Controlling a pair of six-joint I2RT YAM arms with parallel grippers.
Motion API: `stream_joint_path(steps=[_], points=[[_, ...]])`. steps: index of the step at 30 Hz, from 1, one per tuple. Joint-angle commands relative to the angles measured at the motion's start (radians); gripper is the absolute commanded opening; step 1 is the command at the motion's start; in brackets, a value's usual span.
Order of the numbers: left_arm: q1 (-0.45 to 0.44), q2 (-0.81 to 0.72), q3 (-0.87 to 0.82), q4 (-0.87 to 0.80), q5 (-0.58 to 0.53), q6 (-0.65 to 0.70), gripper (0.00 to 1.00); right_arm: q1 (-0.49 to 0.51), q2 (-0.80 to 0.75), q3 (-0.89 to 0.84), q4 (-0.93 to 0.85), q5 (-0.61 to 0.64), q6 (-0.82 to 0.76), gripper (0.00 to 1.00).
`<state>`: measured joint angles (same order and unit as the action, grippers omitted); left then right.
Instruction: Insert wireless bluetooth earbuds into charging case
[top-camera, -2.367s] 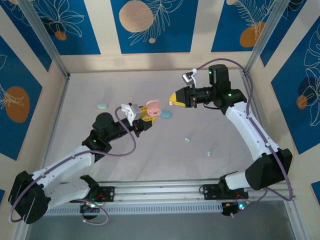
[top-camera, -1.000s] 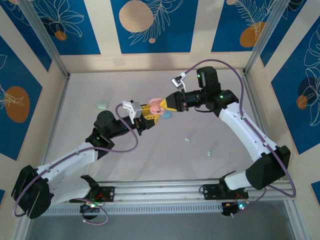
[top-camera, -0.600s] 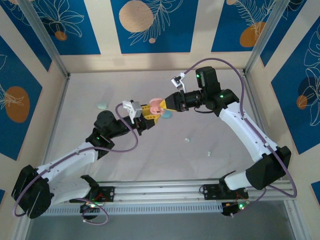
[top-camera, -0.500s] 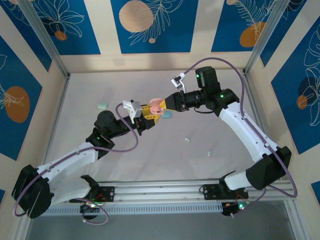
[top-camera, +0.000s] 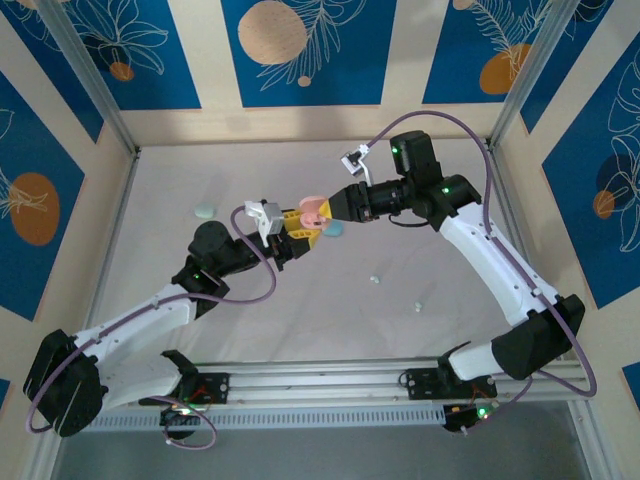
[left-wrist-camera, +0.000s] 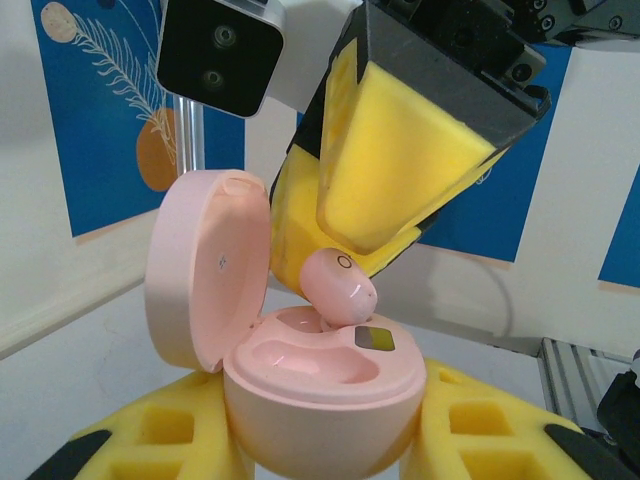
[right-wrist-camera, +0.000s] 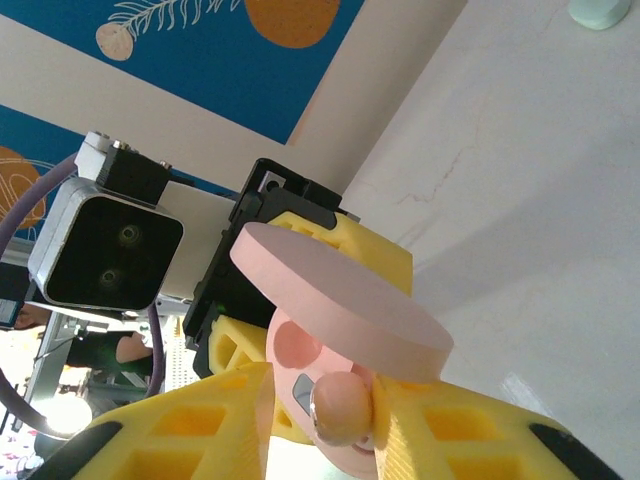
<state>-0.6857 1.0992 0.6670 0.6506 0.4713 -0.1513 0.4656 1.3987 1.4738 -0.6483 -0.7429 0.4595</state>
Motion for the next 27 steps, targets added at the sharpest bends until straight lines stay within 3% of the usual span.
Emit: stream_joint_path(steps=[1, 21, 27], points=[[-0.01, -0.01, 0.037, 0.074, 0.037, 0.001, 0.32, 0.007, 0.0, 0.029, -0.042, 0.03, -0.022, 0.33], [-0.01, -0.021, 0.036, 0.037, 0.032, 0.019, 0.32, 0.0, -0.04, 0.055, -0.05, 0.065, 0.008, 0.35], [-0.009, -0.021, 0.037, 0.033, 0.029, 0.021, 0.32, -0.002, -0.038, 0.055, -0.045, 0.035, 0.022, 0.27]])
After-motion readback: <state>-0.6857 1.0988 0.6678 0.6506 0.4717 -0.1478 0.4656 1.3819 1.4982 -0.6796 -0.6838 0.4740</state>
